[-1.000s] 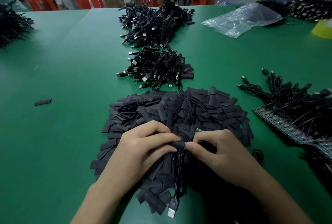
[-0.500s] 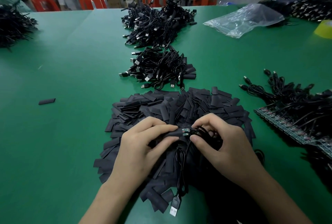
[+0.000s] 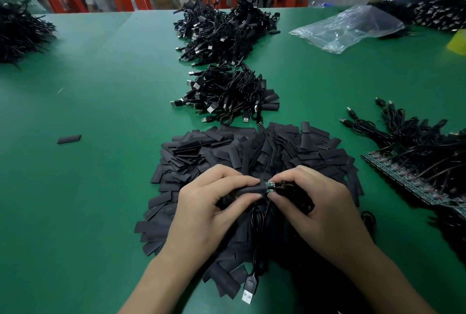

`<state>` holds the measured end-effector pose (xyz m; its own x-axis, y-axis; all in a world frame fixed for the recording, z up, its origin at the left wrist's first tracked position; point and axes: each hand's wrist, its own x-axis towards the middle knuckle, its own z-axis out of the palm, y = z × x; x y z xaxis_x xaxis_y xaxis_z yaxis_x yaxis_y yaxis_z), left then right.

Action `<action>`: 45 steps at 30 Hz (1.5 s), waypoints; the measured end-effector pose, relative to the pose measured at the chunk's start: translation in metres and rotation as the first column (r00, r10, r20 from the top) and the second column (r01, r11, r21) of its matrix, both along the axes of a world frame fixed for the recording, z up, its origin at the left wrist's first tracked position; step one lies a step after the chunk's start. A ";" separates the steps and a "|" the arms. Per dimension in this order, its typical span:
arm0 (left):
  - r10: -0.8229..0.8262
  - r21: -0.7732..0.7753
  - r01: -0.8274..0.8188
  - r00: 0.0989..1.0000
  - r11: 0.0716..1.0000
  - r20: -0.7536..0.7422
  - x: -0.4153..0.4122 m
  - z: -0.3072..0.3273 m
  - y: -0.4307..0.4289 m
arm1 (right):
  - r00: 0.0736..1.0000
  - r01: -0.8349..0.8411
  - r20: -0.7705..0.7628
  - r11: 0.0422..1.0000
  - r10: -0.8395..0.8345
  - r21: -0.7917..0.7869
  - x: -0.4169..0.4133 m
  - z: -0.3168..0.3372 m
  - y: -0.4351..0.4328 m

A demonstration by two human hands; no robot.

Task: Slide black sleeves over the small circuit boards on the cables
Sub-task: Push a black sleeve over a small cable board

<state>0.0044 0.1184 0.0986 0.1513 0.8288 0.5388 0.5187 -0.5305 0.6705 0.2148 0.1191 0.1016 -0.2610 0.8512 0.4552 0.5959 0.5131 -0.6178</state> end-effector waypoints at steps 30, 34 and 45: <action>0.018 0.024 -0.018 1.000 1.000 0.013 0.002 0.003 -0.001 | 0.986 0.048 -0.164 0.998 -0.040 0.047 0.000 0.000 -0.002; -0.016 0.041 0.016 1.000 0.999 -0.007 0.003 0.001 -0.001 | 0.992 -0.002 -0.123 0.999 0.007 0.041 0.001 0.000 -0.002; -0.056 -0.182 0.095 0.976 0.979 0.210 0.003 -0.003 0.003 | 0.993 -0.066 -0.091 0.990 0.077 0.124 0.004 0.001 0.001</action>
<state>0.0075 0.1214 0.0960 0.1212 0.9090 0.3987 0.3245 -0.4159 0.8495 0.2190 0.1204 0.1026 -0.2698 0.7695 0.5789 0.4964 0.6263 -0.6011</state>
